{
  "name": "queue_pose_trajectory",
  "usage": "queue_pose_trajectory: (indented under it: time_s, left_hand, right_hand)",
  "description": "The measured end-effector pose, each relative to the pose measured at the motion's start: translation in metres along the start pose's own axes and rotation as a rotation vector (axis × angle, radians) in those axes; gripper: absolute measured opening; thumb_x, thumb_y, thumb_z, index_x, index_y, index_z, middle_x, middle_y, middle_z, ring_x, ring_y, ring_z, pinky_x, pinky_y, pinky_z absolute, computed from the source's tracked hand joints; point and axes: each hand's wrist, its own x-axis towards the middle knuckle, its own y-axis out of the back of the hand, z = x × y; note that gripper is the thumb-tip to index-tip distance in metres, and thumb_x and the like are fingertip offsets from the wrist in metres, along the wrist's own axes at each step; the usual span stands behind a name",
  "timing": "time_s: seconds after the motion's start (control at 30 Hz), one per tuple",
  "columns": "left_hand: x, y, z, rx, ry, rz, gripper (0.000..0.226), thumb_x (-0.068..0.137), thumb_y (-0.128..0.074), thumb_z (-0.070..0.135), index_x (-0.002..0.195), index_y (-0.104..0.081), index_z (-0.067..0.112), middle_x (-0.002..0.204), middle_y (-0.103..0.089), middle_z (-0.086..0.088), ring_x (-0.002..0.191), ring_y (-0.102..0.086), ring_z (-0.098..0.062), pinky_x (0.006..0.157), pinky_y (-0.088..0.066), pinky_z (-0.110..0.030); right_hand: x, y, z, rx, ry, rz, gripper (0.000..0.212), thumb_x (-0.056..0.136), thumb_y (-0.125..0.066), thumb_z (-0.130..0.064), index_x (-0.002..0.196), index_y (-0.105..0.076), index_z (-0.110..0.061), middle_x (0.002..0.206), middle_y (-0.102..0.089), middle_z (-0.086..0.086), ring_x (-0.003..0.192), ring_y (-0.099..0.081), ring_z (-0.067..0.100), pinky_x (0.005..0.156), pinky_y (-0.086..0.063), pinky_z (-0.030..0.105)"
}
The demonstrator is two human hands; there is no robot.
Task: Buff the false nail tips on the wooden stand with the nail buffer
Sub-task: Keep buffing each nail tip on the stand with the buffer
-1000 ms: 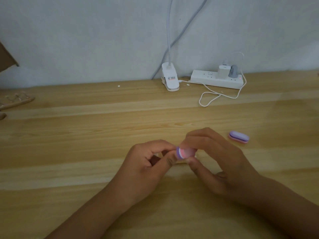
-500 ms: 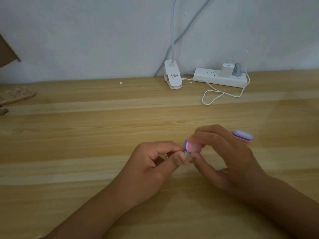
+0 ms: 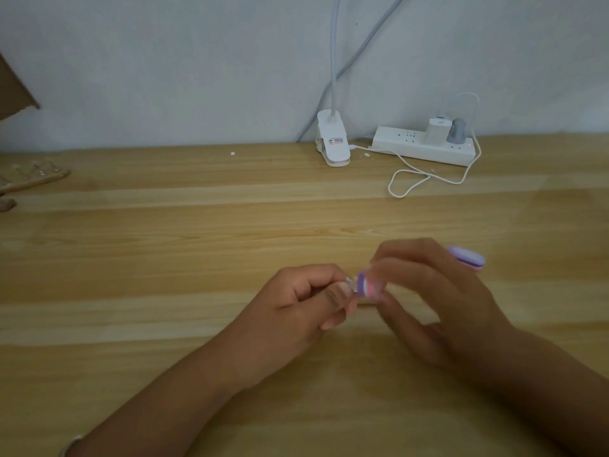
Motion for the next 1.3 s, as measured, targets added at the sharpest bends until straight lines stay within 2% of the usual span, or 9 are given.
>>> queue_pose_trajectory:
  time_s: [0.1,0.23,0.4,0.57,0.7,0.83,0.97,1.13,1.3]
  left_hand:
    - [0.0,0.001,0.0,-0.035,0.027,-0.035,0.028,0.097,-0.049,0.024,0.073,-0.063,0.021,0.059,-0.041,0.002,0.041,-0.026,-0.008,0.038,-0.022,-0.015]
    - [-0.001,0.005,0.0,-0.067,0.043,-0.063,0.026,0.096,-0.047,0.027,0.077,-0.062,0.018,0.06,-0.04,0.001,0.042,-0.023,-0.011,0.038,-0.021,-0.016]
    - [-0.001,0.006,-0.002,-0.136,0.064,-0.077,0.026,0.095,-0.048,0.027,0.076,-0.062,0.017,0.058,-0.041,0.003,0.04,-0.024,-0.009,0.038,-0.021,-0.015]
    - [0.001,0.006,-0.004,-0.03,-0.08,0.052,0.023,0.094,-0.054,0.024,0.081,-0.069,0.012,0.06,-0.053,0.014,0.04,-0.037,0.001,0.039,-0.029,-0.01]
    - [0.004,0.006,-0.01,0.111,-0.157,0.164,0.015,0.092,-0.063,0.026,0.087,-0.075,0.018,0.07,-0.066,0.01,0.053,-0.052,0.005,0.051,-0.036,-0.005]
    - [0.005,0.001,-0.016,0.212,-0.143,0.201,0.01,0.086,-0.07,0.03,0.094,-0.076,0.029,0.087,-0.072,-0.003,0.065,-0.059,-0.039,0.053,-0.043,-0.045]
    - [0.004,0.001,-0.016,0.226,-0.155,0.218,0.009,0.083,-0.072,0.019,0.089,-0.077,0.023,0.084,-0.073,0.004,0.063,-0.064,-0.014,0.054,-0.046,-0.02]
    - [0.003,0.0,-0.012,0.222,-0.138,0.232,0.02,0.075,-0.07,0.038,0.091,-0.077,0.026,0.086,-0.074,0.001,0.06,-0.06,-0.042,0.053,-0.049,-0.047]
    - [0.0,0.011,-0.009,0.594,-0.28,0.318,0.028,0.076,-0.081,0.027,0.103,-0.073,0.027,0.084,-0.072,0.016,0.041,-0.04,0.004,0.049,-0.033,-0.005]
  right_hand:
    - [-0.003,-0.003,-0.002,-0.027,0.108,-0.041,0.024,0.096,-0.058,-0.004,0.118,-0.056,-0.013,0.108,-0.061,0.01,0.089,-0.063,0.025,0.081,-0.049,0.027]
    - [0.0,0.005,0.01,-0.021,0.033,0.014,0.021,0.094,-0.06,-0.004,0.114,-0.055,-0.011,0.103,-0.064,0.013,0.09,-0.063,0.022,0.086,-0.044,0.017]
    - [-0.006,-0.003,0.003,-0.019,0.117,-0.046,0.022,0.099,-0.056,-0.008,0.12,-0.056,-0.015,0.109,-0.06,0.008,0.092,-0.061,0.021,0.084,-0.047,0.023]
    - [0.002,0.005,0.009,0.074,-0.274,0.065,0.018,0.094,-0.053,-0.02,0.109,-0.053,-0.028,0.105,-0.058,-0.019,0.094,-0.062,0.011,0.071,-0.049,0.053]
    - [0.005,0.006,-0.011,0.246,-0.35,0.047,0.022,0.081,-0.039,-0.014,0.1,-0.046,-0.024,0.087,-0.054,-0.001,0.077,-0.058,0.021,0.074,-0.041,0.034]
    - [0.008,0.007,-0.019,0.189,-0.347,-0.102,0.022,0.085,-0.039,-0.023,0.097,-0.056,-0.018,0.078,-0.043,-0.012,0.07,-0.044,0.005,0.072,-0.033,0.012]
    - [0.009,-0.001,-0.017,0.149,-0.345,-0.147,0.029,0.087,-0.059,-0.042,0.102,-0.067,-0.018,0.084,-0.046,-0.026,0.078,-0.05,0.001,0.07,-0.038,0.014]
    - [0.009,-0.001,-0.009,0.168,-0.281,-0.081,0.023,0.087,-0.07,-0.036,0.097,-0.073,-0.016,0.079,-0.042,-0.032,0.075,-0.049,-0.002,0.078,-0.034,0.004]
    - [0.011,-0.002,0.001,0.268,-0.41,0.017,0.018,0.083,-0.077,-0.036,0.096,-0.073,-0.025,0.067,-0.043,-0.011,0.064,-0.046,0.002,0.07,-0.034,0.008]
